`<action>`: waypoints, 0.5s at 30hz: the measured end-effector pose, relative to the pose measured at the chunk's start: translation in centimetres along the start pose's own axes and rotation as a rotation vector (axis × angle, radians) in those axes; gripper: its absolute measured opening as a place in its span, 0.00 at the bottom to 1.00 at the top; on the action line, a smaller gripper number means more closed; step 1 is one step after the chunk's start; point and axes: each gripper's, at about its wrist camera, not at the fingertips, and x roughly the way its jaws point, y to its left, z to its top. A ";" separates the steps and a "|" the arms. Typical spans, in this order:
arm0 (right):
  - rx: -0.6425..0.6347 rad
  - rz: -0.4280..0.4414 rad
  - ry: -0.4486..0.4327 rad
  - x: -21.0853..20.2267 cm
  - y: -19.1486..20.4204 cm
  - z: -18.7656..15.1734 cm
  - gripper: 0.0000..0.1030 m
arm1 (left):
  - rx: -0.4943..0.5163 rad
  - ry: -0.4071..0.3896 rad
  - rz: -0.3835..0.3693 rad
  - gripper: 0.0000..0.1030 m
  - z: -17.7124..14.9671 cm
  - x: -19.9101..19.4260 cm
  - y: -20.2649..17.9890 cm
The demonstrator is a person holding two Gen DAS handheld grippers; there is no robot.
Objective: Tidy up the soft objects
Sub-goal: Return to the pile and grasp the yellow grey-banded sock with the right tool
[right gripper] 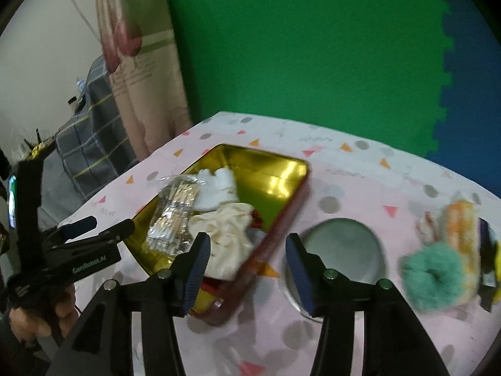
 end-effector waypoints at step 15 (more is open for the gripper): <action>0.216 -0.403 -0.062 -10.6 -20.2 -4.3 0.50 | 0.119 -0.058 0.008 0.76 -0.4 -1.1 -2.2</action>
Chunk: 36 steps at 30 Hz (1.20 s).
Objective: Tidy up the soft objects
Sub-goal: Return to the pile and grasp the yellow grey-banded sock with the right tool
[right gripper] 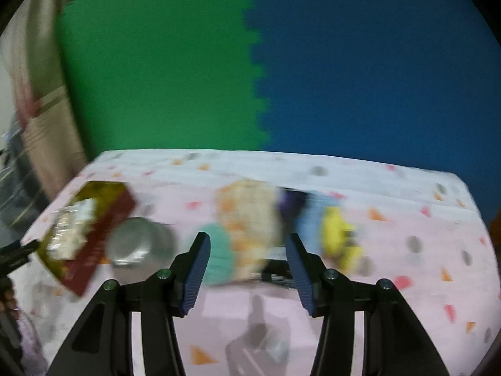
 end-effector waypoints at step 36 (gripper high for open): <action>0.095 -0.051 0.076 6.4 -8.5 -4.5 0.29 | 0.420 -0.022 -0.413 0.80 -1.3 -5.2 -23.9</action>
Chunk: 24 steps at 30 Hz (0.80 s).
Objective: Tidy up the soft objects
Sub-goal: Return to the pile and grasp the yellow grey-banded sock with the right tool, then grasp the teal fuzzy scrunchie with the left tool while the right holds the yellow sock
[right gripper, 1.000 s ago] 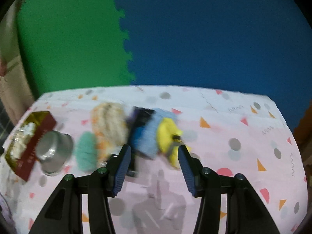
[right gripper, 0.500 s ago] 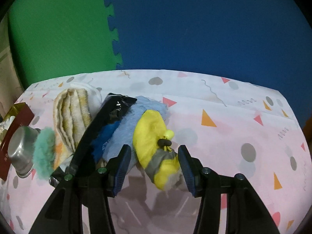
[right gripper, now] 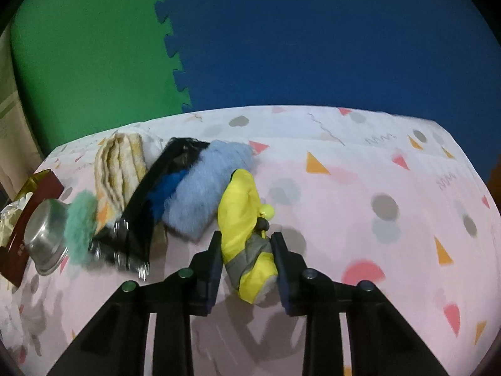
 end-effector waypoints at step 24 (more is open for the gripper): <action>0.120 -0.009 0.041 -1.3 -3.1 -3.2 0.29 | -0.086 0.171 -0.156 0.65 5.4 7.9 -5.2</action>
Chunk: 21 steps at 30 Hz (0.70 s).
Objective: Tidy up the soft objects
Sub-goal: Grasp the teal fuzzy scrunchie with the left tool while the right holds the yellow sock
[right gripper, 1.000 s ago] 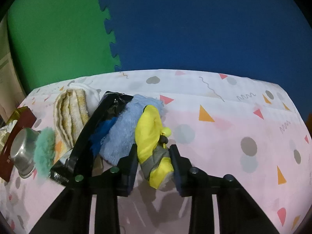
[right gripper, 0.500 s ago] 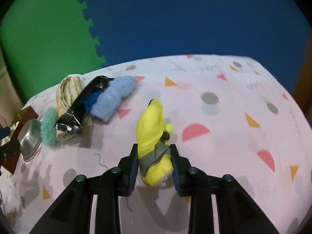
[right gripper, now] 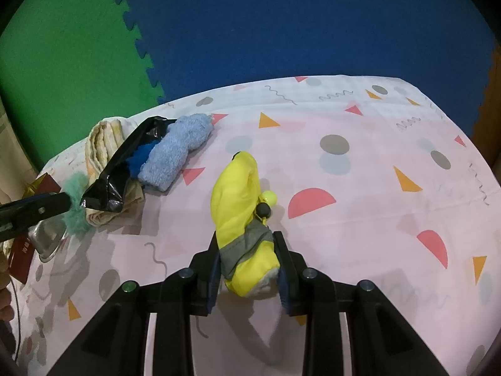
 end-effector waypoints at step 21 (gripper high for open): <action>0.018 0.020 0.000 -0.4 -0.2 -0.1 0.29 | 0.001 0.013 -0.135 0.14 -2.1 -4.0 1.6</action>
